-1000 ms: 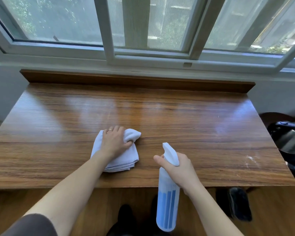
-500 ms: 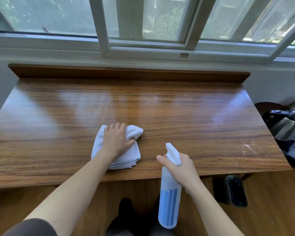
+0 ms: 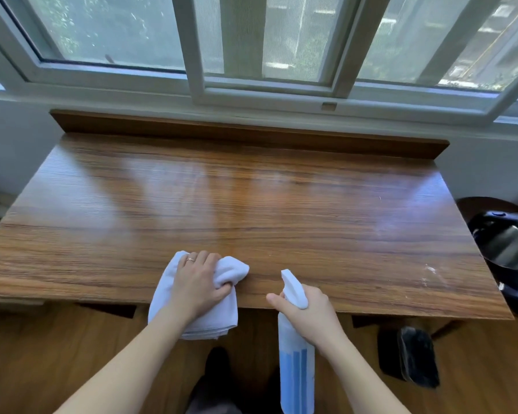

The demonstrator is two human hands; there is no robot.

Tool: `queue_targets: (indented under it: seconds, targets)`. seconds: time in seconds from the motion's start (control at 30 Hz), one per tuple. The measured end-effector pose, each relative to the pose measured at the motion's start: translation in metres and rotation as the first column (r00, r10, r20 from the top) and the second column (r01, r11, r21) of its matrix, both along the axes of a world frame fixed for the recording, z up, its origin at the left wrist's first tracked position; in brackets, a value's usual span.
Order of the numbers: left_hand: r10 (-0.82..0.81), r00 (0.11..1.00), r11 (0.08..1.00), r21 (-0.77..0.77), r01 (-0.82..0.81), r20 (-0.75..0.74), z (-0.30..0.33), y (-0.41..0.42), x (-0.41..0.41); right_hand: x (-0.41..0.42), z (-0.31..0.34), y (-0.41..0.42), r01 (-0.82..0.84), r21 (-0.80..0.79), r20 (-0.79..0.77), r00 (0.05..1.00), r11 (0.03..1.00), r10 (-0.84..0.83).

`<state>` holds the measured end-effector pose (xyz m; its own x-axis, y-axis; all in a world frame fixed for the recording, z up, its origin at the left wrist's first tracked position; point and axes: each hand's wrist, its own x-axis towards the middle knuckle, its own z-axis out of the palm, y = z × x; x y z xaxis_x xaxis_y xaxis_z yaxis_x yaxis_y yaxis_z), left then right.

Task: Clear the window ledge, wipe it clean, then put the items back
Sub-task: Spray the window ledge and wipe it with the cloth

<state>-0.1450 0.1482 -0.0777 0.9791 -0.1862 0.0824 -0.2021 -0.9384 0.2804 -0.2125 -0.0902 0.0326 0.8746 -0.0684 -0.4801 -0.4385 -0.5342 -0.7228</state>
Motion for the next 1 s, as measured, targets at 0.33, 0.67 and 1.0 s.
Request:
queue_targets:
  seconds: [0.33, 0.67, 1.0]
  targets:
    - [0.021, 0.999, 0.999, 0.027, -0.02, -0.03, 0.006, -0.003, -0.001, -0.005, -0.004, -0.01, -0.029, -0.033, 0.002, 1.0, 0.999, 0.029]
    - [0.016, 1.0, 1.0, 0.025, -0.016, -0.017, 0.008, -0.004, -0.001, -0.001, 0.002, -0.015, -0.063, -0.052, -0.014, 0.998, 0.997, 0.063]
    - [-0.011, 0.998, 1.0, -0.027, 0.013, 0.061, 0.004, -0.02, 0.0, 0.008, 0.0, -0.019, -0.03, -0.042, -0.001, 1.0, 0.999, 0.03]
